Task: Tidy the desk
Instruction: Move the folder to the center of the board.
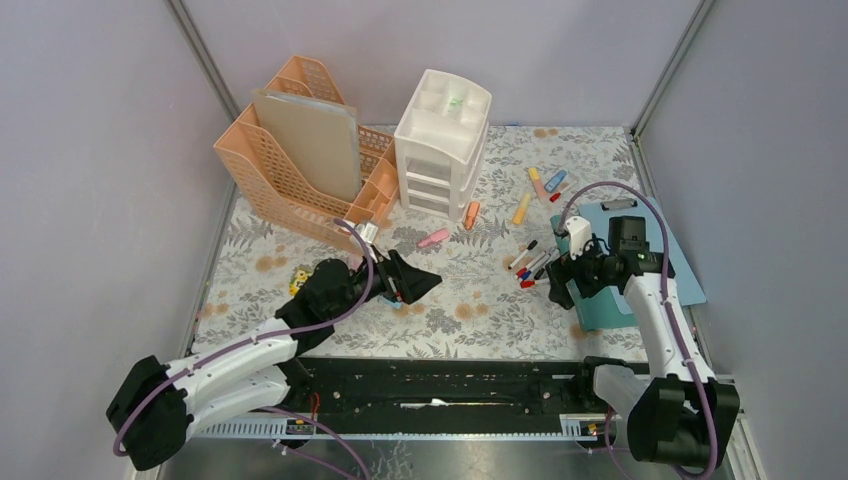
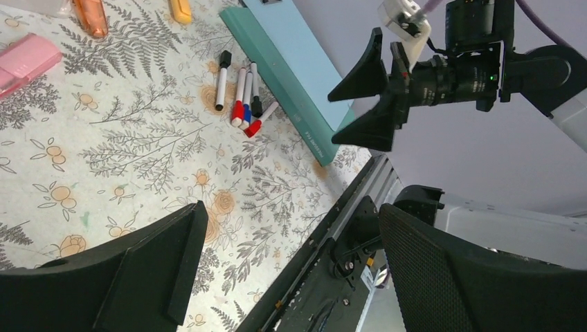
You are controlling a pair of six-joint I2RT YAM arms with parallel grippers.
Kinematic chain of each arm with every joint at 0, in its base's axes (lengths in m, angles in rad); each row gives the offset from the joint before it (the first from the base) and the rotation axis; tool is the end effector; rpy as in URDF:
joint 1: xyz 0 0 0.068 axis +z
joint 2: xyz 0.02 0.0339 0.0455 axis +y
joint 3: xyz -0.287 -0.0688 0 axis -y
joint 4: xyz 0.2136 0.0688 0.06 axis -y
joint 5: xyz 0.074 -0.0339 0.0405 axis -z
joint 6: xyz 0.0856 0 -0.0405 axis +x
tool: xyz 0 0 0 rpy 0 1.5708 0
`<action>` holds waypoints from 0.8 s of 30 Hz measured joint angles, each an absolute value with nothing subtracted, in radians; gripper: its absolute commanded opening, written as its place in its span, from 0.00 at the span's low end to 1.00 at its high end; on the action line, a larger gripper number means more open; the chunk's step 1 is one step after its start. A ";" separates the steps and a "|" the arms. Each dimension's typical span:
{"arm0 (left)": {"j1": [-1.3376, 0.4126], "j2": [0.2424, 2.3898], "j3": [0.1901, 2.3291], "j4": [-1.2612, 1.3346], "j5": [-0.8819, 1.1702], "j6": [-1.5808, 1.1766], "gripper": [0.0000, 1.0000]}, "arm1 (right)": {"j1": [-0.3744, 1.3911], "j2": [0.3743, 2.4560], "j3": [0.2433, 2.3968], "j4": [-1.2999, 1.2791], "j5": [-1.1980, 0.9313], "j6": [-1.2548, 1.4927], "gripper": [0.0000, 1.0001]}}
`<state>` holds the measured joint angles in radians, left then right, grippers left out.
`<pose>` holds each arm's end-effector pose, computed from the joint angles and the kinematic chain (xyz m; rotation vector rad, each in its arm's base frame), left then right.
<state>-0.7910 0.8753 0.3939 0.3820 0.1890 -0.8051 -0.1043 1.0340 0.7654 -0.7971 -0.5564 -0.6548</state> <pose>0.1366 -0.1610 0.2724 0.1459 1.8541 -1.3237 0.1699 0.0277 0.2329 -0.8380 2.3041 0.4149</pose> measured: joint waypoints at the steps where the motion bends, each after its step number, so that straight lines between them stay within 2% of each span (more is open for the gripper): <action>1: -0.794 0.885 0.383 0.402 0.185 -0.805 0.99 | -0.104 1.032 0.745 -0.752 -0.482 -0.666 0.99; 5: -0.813 0.896 0.350 0.454 0.160 -0.806 0.99 | -0.112 1.076 0.698 -0.613 -0.275 -0.694 0.99; 9: -0.833 0.865 0.316 0.473 0.130 -0.809 0.99 | -0.112 1.136 0.665 -0.514 -0.168 -0.698 0.99; 14: -0.837 0.787 0.286 0.458 0.084 -0.804 0.99 | -0.112 1.198 0.663 -0.437 -0.141 -0.681 0.97; 21: -0.838 0.770 0.281 0.453 0.055 -0.795 0.99 | -0.112 1.279 0.662 -0.408 -0.151 -0.664 0.85; 24: -0.838 0.794 0.273 0.471 0.056 -0.794 0.99 | -0.112 1.286 0.662 -0.403 -0.151 -0.664 0.82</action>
